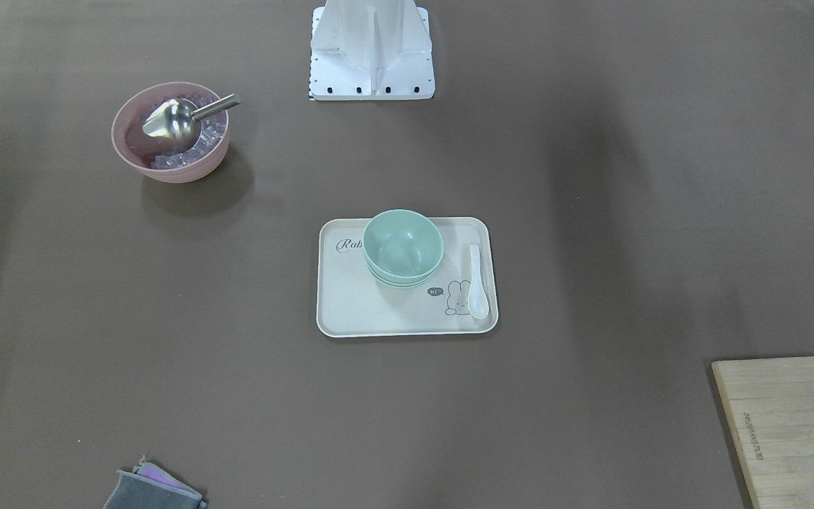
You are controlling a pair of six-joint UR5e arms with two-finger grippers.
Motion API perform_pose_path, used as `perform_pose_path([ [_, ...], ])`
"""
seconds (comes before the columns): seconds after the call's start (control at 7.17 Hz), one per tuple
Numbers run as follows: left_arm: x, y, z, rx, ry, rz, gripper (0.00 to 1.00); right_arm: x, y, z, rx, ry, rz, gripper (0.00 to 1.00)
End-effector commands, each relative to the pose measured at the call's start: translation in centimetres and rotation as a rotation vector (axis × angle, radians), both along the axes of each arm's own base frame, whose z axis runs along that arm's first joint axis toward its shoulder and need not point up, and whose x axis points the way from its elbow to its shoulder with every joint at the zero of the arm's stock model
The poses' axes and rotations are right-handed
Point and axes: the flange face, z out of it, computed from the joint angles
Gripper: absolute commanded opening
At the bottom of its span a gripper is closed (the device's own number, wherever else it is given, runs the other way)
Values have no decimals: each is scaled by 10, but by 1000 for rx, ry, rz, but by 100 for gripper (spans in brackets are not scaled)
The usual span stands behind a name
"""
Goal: Stack green bowls together
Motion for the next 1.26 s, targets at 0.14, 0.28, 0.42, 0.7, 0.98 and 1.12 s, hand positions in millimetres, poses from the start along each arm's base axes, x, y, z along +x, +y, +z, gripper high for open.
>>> perform_pose_path([
  [0.14, 0, -9, -14, 24, 16, -2, 98, 0, 5, 7, -11, 5, -1, 100],
  [0.28, -2, -8, -13, 23, 15, -6, 98, 1, 8, 8, -11, 5, 0, 100],
  [0.42, -1, -10, -13, 25, 14, -5, 98, 1, 9, 6, -5, 4, 0, 100],
  [0.7, -2, -10, -12, 17, 13, -7, 98, 8, 13, 7, -3, 6, 11, 100],
  [0.98, -2, -10, -11, 14, 12, -7, 98, 19, 65, -1, 29, 6, 23, 100],
  [1.12, -2, -13, -14, 25, 13, -9, 98, 23, 77, -5, 42, 11, 28, 100],
])
